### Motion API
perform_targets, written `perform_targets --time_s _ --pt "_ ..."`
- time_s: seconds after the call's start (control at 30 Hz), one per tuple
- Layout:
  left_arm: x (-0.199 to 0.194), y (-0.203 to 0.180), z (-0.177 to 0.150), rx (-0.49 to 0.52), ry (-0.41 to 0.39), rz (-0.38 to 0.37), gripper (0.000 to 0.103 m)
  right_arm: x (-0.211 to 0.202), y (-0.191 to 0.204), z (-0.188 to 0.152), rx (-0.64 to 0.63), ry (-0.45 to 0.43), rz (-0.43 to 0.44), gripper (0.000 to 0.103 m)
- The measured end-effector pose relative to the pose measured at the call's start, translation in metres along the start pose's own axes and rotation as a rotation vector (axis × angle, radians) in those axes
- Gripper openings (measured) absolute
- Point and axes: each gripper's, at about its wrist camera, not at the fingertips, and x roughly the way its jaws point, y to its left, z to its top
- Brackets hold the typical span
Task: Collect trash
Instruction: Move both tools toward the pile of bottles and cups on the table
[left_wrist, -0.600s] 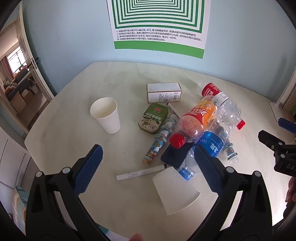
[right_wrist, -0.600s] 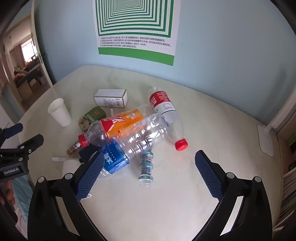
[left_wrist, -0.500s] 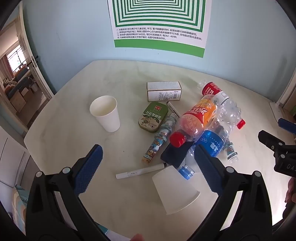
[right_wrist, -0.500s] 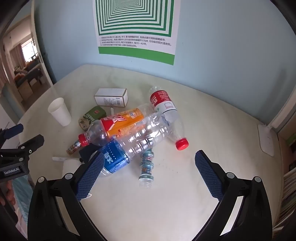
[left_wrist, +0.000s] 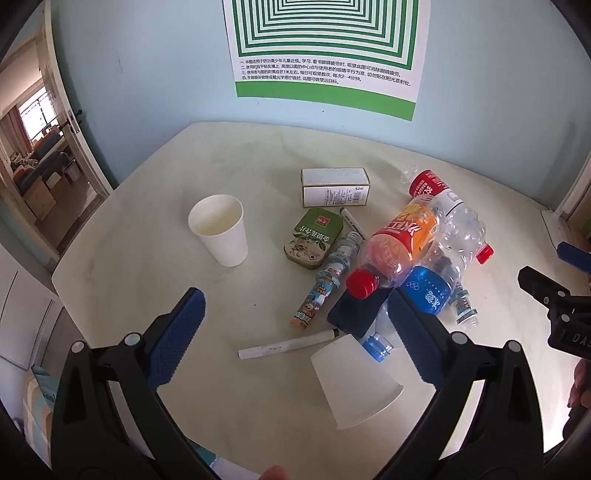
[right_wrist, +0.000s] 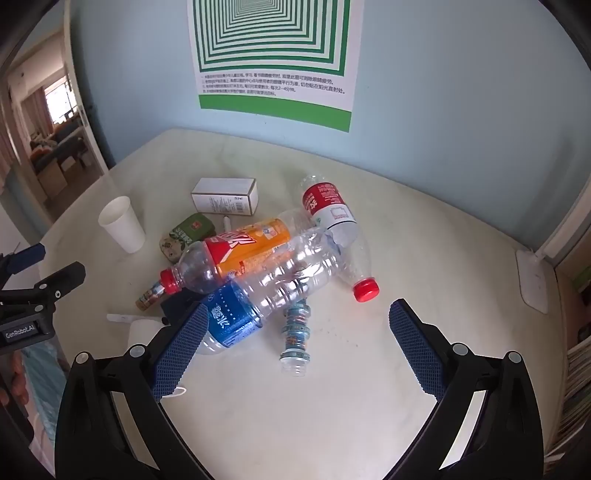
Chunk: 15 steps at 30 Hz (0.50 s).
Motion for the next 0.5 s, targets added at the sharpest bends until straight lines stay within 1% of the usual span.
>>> perform_targets --time_s 0.5 --pt "-0.0017 0.0014 0.0001 -0.003 0.002 0.007 0.097 0.0014 0.0012 -0.0001 0.001 0.008 0.006 0.097"
